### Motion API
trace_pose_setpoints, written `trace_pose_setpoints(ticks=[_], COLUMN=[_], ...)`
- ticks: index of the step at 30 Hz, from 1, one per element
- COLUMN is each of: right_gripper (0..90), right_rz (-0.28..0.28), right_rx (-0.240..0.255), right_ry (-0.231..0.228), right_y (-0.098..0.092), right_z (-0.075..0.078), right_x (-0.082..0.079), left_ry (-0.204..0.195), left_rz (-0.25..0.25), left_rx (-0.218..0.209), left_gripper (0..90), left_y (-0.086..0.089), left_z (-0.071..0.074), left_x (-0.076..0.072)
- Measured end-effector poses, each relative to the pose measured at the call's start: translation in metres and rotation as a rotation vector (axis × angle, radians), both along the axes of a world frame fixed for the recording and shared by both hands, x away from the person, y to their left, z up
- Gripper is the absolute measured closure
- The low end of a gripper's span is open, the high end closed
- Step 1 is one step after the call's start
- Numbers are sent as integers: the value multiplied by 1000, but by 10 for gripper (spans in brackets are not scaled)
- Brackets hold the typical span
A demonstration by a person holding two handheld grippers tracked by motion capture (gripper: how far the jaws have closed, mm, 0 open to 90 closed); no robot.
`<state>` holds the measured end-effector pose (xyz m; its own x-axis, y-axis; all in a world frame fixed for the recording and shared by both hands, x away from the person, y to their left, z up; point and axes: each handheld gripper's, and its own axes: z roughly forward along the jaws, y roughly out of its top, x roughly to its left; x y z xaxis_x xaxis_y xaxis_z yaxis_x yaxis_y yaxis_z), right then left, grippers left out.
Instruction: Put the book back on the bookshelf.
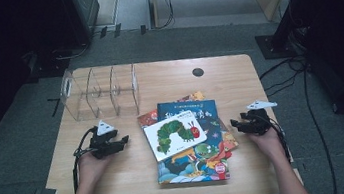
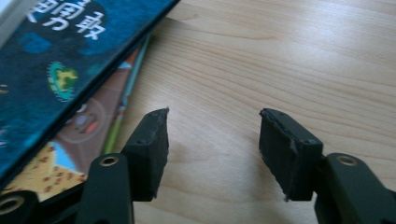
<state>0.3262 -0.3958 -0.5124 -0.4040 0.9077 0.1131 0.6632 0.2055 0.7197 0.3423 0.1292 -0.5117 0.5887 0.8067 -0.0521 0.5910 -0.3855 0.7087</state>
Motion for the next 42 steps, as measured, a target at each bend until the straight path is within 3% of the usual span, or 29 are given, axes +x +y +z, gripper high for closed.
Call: trace_pose_setpoints(ticks=[4, 5, 11, 14, 19, 29, 34, 37, 42], right_gripper=[486, 492, 503, 559, 587, 698, 744, 796, 873], right_rz=[5, 8, 22, 32, 51, 110, 140, 165, 203], right_rx=[61, 60, 67, 92, 96, 139, 136, 123, 119], right_ry=[6, -2, -26, -50, -58, -88, -87, -87, -75], right_y=[3, 3, 8, 12, 18, 46, 57, 65, 74], right_z=[6, 8, 14, 18, 22, 34, 34, 33, 29], right_x=[-6, -8, -16, -22, -25, -40, -41, -43, -47], left_ry=[-9, 15, 54, 56, 45, 75, 86, 73, 91], left_rz=[-3, -24, -24, -75, -100, -154, -181, -200, -217], left_rx=[23, 27, -24, -69, -78, -103, -101, -90, -71], left_gripper=[489, 494, 544, 598, 606, 781, 848, 844, 812], left_y=[-3, -7, -13, -17, -24, -37, -43, -48, -53], left_z=[3, 7, 14, 23, 30, 39, 38, 38, 34], left_x=[0, 2, 4, 5, 7, 21, 24, 25, 31])
